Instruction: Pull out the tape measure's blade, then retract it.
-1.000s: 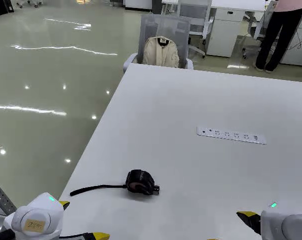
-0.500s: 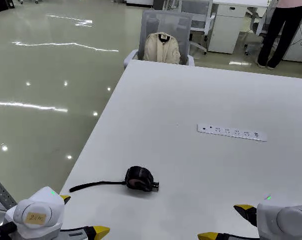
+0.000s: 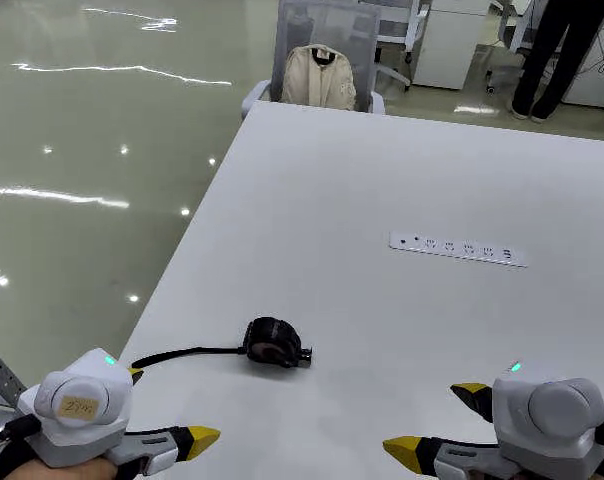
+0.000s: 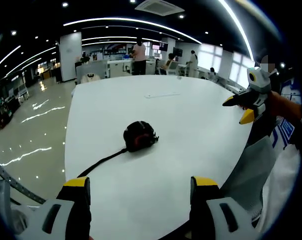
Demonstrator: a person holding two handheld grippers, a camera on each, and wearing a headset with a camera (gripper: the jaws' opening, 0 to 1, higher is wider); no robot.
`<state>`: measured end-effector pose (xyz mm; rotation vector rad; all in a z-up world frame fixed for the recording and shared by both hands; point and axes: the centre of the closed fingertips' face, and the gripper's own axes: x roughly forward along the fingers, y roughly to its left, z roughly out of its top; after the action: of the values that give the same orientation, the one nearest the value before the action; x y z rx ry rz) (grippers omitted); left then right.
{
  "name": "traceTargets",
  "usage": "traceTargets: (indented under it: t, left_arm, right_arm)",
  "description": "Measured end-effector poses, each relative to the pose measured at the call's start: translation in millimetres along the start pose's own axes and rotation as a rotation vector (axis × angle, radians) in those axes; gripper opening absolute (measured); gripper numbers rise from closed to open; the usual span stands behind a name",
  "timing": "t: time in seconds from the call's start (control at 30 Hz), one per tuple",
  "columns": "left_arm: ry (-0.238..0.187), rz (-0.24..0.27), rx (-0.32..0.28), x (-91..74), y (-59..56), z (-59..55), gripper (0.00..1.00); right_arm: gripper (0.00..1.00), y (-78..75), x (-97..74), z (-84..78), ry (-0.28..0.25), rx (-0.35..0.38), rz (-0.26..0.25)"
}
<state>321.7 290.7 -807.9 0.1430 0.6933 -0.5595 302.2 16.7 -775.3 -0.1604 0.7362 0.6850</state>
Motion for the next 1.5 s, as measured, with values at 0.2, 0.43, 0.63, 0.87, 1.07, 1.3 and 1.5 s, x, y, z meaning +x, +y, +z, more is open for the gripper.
traceTargets:
  t: [0.2,0.43,0.63,0.87,1.07,1.3,1.5]
  left_arm:
    - [0.002,-0.004,0.003,6.4,-0.2,1.6,0.78]
    - [0.001,-0.002,0.000,14.6,3.5,3.7,0.76]
    - [0.007,-0.004,-0.002,21.7,5.6,4.1,0.76]
    - [0.010,-0.012,-0.004,30.2,7.8,6.3,0.76]
    - [0.014,-0.014,-0.001,32.0,7.7,7.9,0.76]
    - [0.030,-0.034,0.025,45.3,11.3,14.1,0.76]
    - [0.036,-0.040,0.034,51.9,12.8,17.5,0.76]
  right_arm:
    - [0.72,-1.5,5.3,-0.6,0.006,-0.007,0.002]
    - [0.72,-3.5,12.9,-0.2,0.017,-0.013,0.010]
    - [0.72,-5.7,19.5,2.0,0.024,-0.018,0.016]
    - [0.72,-8.3,27.0,6.3,0.029,-0.023,0.023]
    - [0.71,-9.5,29.9,7.4,0.029,-0.024,0.026]
    - [0.71,-15.3,43.3,8.0,0.046,-0.034,0.039]
    - [0.71,-18.0,50.3,8.9,0.053,-0.040,0.049]
